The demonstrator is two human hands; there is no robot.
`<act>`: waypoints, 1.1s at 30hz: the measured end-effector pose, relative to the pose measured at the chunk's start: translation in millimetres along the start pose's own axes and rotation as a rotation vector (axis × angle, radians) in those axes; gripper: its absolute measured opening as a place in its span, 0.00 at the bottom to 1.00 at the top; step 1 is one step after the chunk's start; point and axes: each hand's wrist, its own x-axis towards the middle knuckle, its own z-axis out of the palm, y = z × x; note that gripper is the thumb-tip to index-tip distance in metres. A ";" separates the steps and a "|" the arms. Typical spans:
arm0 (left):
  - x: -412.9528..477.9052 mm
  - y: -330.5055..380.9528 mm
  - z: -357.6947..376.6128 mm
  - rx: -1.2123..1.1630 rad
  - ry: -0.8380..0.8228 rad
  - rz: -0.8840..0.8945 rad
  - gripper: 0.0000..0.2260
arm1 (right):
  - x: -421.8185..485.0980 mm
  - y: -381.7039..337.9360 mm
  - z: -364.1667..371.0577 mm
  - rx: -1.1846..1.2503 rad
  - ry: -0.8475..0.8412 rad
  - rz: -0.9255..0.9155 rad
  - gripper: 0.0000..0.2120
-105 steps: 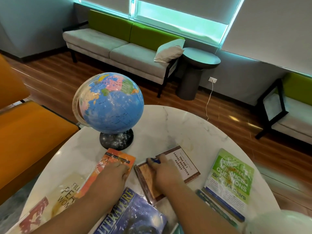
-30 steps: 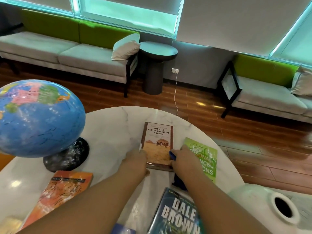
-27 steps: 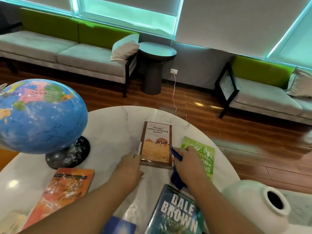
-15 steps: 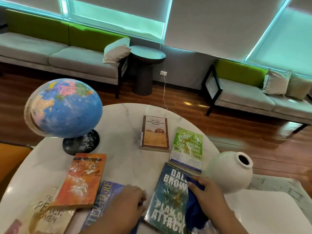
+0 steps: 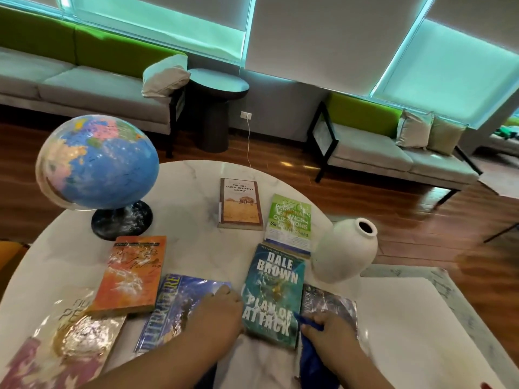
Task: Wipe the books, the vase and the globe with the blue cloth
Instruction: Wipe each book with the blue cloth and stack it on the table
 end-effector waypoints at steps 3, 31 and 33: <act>2.0 8.2 2.8 0.049 0.004 -0.005 0.16 | -0.2 -2.7 13.6 -0.164 0.022 -0.080 0.10; 2.9 13.0 10.2 0.152 -0.026 0.006 0.15 | 20.2 2.0 32.9 -0.537 -0.024 -0.252 0.23; 2.0 14.1 9.1 0.149 -0.031 0.009 0.15 | 14.2 -3.5 36.6 -0.553 -0.046 -0.278 0.24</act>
